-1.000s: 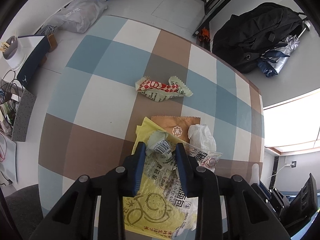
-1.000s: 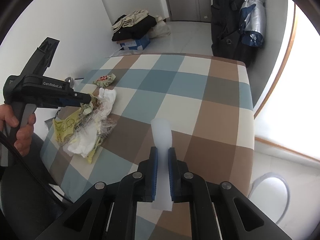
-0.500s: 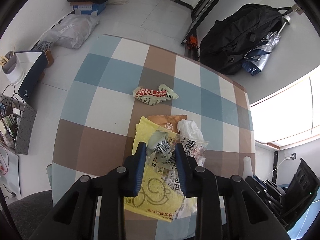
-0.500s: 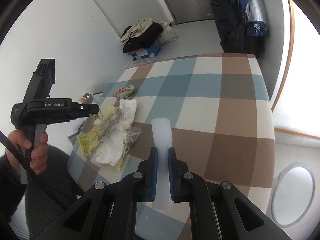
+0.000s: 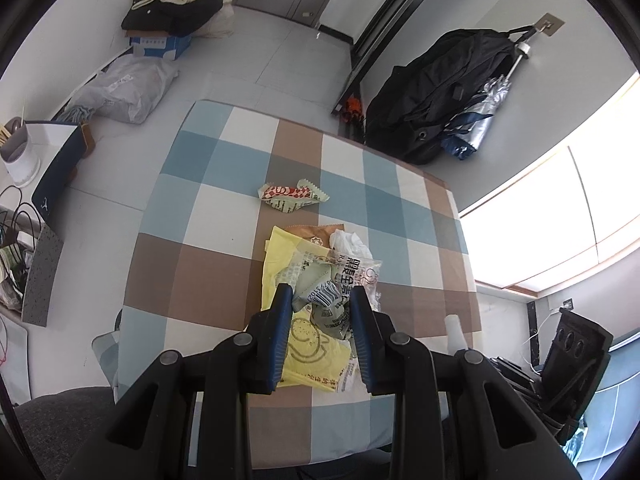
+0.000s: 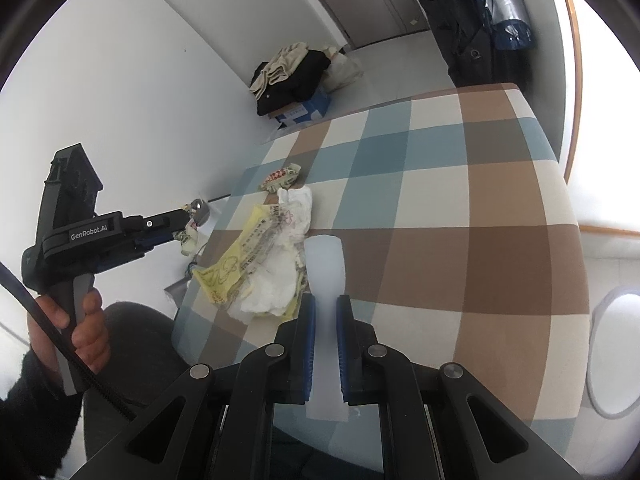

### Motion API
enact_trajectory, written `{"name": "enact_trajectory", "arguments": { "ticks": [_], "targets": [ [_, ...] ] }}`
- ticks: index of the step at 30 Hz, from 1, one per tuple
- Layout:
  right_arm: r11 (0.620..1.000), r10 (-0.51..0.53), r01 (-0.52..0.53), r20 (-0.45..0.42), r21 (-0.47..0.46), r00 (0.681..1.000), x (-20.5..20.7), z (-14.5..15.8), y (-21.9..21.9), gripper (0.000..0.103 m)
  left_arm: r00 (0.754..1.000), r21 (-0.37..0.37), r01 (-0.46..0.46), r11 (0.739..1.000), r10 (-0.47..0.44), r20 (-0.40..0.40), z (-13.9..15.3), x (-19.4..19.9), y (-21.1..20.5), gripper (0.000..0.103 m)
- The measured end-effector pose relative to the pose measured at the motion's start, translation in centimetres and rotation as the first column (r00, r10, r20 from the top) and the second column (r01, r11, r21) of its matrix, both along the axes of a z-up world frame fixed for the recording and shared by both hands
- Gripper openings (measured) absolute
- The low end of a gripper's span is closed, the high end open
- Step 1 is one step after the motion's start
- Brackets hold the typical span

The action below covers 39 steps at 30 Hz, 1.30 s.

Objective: Collect trash
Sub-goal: 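Grasp the green-white wrapper with the left gripper while the right gripper holds the cup, then carry the wrapper and cup in both grippers over the white trash bin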

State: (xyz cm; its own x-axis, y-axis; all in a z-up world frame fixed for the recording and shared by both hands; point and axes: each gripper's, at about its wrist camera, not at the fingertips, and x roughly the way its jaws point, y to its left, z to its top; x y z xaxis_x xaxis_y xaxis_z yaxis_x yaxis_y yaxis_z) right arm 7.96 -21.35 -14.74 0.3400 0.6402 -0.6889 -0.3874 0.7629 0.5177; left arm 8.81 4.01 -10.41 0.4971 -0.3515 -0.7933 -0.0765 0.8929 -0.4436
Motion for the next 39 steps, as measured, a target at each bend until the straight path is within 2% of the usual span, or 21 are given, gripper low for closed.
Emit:
{"name": "enact_trajectory", "arguments": {
  "ticks": [8, 12, 22, 30, 39],
  "targets": [
    [0.999, -0.053, 0.053, -0.056, 0.000, 0.997, -1.4, -0.5, 1.0, 0.009, 0.996, 0.032, 0.054, 0.998, -0.056, 0.072, 1.4, -1.4, 0.4, 0.024],
    [0.995, -0.080, 0.084, -0.079, 0.051, 0.994, -1.9, 0.1, 0.9, 0.009, 0.992, 0.036, 0.056, 0.998, -0.060, 0.112, 2.3, -2.1, 0.8, 0.024],
    [0.985, -0.109, 0.108, 0.000, 0.133, 0.994, -3.5, 4.9, 0.1, 0.009, 0.976, 0.046, 0.109, 0.993, -0.116, 0.184, 4.8, -2.0, -1.2, 0.024],
    [0.970, -0.181, 0.160, 0.105, 0.183, 0.978, -4.4, 10.2, -4.2, 0.009, 0.952, 0.043, 0.172, 0.984, -0.177, 0.251, 7.9, -0.9, -5.3, 0.024],
    [0.944, -0.304, 0.273, 0.164, 0.187, 0.939, -6.0, 13.5, -11.6, 0.010, 0.900, 0.032, 0.310, 0.950, -0.304, 0.313, 11.1, 1.0, -13.1, 0.024]
  ]
}}
